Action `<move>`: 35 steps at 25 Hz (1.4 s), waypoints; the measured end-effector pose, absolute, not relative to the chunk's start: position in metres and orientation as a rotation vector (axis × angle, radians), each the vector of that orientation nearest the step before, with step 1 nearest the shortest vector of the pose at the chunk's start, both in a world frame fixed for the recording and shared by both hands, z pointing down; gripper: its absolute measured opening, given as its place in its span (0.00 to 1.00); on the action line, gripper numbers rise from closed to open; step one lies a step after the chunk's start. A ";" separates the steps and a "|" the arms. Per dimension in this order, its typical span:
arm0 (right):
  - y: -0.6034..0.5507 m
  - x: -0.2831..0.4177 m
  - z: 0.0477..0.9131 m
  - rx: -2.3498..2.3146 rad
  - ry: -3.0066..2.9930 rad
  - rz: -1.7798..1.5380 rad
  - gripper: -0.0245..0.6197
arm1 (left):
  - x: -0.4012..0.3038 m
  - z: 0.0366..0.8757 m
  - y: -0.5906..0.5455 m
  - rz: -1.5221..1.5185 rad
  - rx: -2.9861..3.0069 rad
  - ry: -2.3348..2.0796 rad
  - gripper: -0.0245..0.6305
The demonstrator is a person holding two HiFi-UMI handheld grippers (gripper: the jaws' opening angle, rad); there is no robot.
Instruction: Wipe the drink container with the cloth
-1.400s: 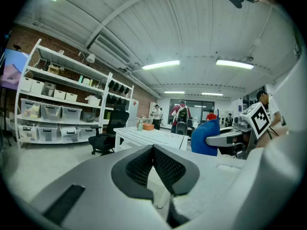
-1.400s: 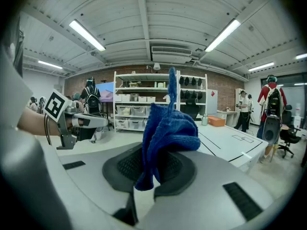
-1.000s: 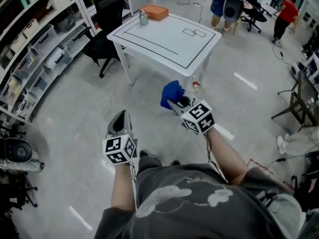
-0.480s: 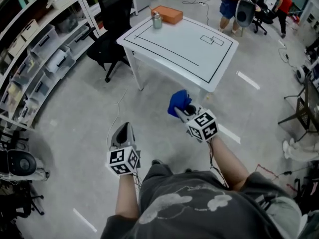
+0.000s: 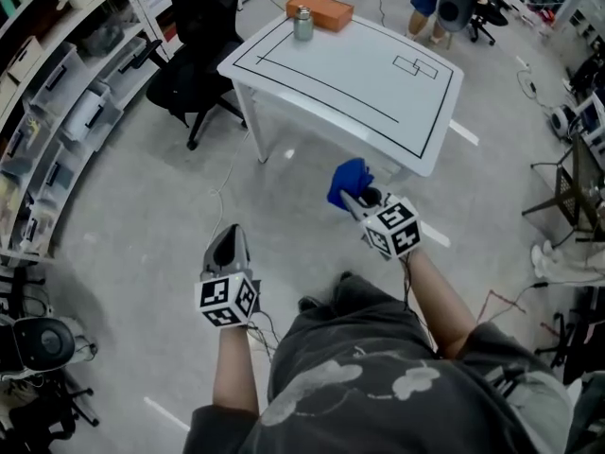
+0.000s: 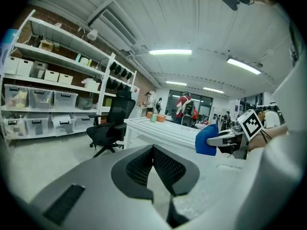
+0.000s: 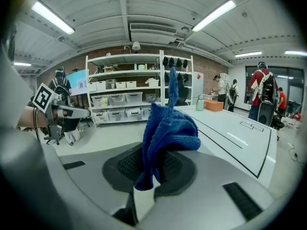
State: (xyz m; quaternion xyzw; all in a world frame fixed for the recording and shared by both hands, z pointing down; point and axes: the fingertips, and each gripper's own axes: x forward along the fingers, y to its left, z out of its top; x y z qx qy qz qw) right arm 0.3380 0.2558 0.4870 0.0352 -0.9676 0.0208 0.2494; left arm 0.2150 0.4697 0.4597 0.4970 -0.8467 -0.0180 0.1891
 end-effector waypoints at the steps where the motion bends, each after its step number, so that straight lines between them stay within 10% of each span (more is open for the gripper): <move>1: 0.253 0.332 0.488 0.101 -2.631 0.052 0.11 | 0.207 0.461 0.468 -0.052 1.399 -2.377 0.04; 22: 0.045 0.028 0.508 0.000 -2.683 0.102 0.11 | -0.020 0.462 0.278 0.017 1.351 -2.423 0.04; 35: -0.089 -0.023 0.503 0.107 -2.726 0.216 0.11 | -0.081 0.449 0.123 0.109 1.518 -2.355 0.04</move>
